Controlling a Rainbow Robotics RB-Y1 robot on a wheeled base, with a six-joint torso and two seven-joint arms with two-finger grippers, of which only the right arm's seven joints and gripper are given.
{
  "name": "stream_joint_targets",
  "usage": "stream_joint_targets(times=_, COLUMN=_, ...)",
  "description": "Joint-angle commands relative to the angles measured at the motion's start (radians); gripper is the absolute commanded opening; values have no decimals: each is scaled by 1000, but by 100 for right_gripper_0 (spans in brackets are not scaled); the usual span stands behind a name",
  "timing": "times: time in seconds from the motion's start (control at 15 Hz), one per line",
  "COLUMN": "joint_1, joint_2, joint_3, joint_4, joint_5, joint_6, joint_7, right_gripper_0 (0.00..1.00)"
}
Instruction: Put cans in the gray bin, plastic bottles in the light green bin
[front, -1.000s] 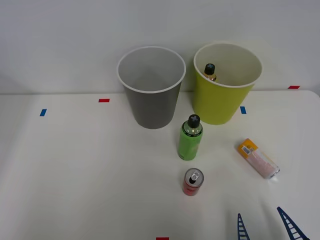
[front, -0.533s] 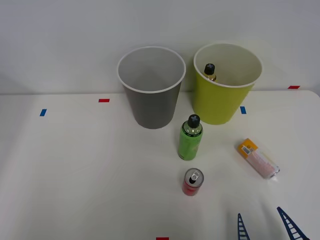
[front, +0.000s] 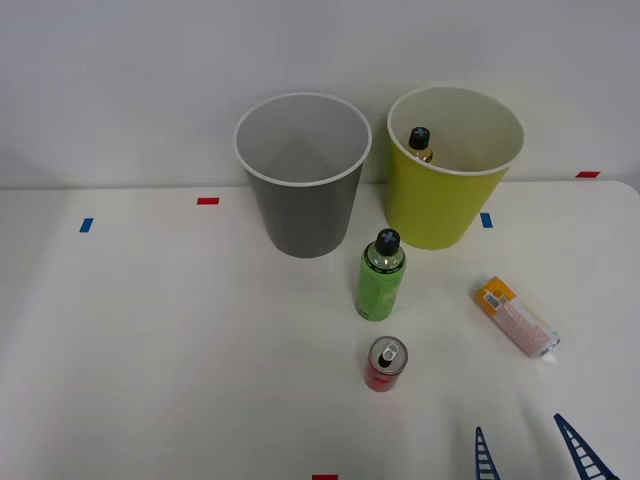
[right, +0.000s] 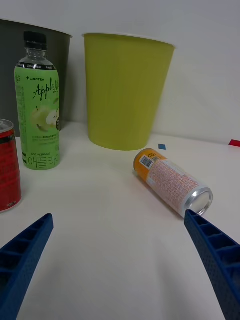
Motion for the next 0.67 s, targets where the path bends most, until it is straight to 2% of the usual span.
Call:
stream_joint_targets(times=0.07, joint_1=0, joint_2=0, joint_3=0, joint_4=0, joint_5=0, joint_6=0, joint_7=0, right_gripper_0=90)
stream_joint_targets(times=0.67, joint_1=0, joint_2=0, joint_3=0, joint_4=0, joint_5=0, joint_6=0, joint_7=0, right_gripper_0=90)
